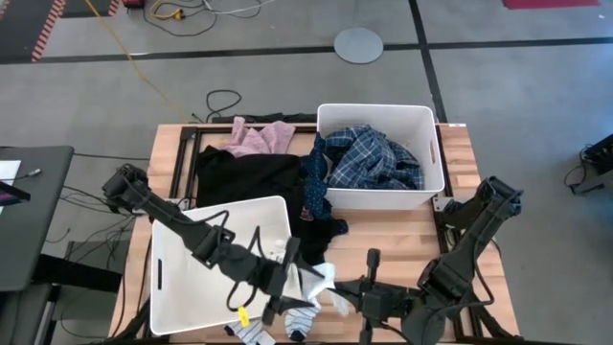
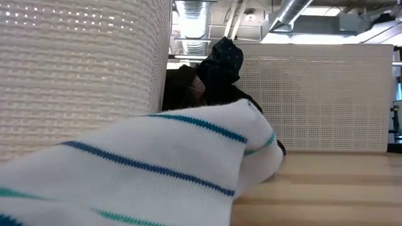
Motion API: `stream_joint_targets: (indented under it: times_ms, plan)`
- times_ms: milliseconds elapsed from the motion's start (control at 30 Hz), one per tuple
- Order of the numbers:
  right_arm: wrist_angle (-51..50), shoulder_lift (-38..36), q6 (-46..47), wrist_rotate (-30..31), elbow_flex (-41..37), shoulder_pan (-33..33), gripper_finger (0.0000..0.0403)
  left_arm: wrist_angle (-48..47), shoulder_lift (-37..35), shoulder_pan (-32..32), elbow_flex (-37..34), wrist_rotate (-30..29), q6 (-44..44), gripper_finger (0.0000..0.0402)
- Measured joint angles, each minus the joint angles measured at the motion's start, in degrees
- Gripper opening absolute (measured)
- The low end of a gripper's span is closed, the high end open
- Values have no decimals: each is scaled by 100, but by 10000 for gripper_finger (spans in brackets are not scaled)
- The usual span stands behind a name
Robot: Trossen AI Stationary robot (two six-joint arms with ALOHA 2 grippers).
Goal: Sort clothes
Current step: Put the white sock into the bottom laundry bin
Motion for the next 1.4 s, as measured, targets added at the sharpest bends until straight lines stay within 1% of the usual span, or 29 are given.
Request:
stream_joint_targets:
  times_ms: [100,167,233,333,500,533,633,733,867,1033,1133,1233,1400]
  plan:
    - [17,0,-78,-1,0,-33,0,-95,0,110,2,-45,-37,282]
    - [68,0,-177,-2,0,-33,0,-225,0,189,2,-46,-113,260]
    - [148,0,-279,-14,0,-27,0,-313,0,258,2,-46,-176,227]
    - [168,0,-310,-15,0,-18,0,-276,0,276,2,-55,-13,164]
    - [148,0,-292,-17,0,20,0,-248,0,225,2,-51,480,35]
    - [149,0,-290,-18,0,22,2,-255,0,217,2,-48,558,18]
    - [144,0,-287,-19,0,75,10,-263,0,212,2,-73,695,7]
    - [132,0,-254,-15,0,143,27,-266,-39,201,7,-104,827,5]
    - [-17,0,-2,-15,0,236,62,-287,-262,162,7,-157,938,3]
    - [-430,2,587,-15,0,374,115,-377,-740,13,9,-551,1121,2]
    - [-666,2,1016,-15,0,441,147,-707,-1133,-106,14,-744,1126,2]
    - [-961,2,1452,-13,0,513,176,-1271,-1561,-247,15,-939,864,1]
    - [-1384,8,2088,-17,0,636,203,-2435,-2275,-511,15,-1299,226,1]
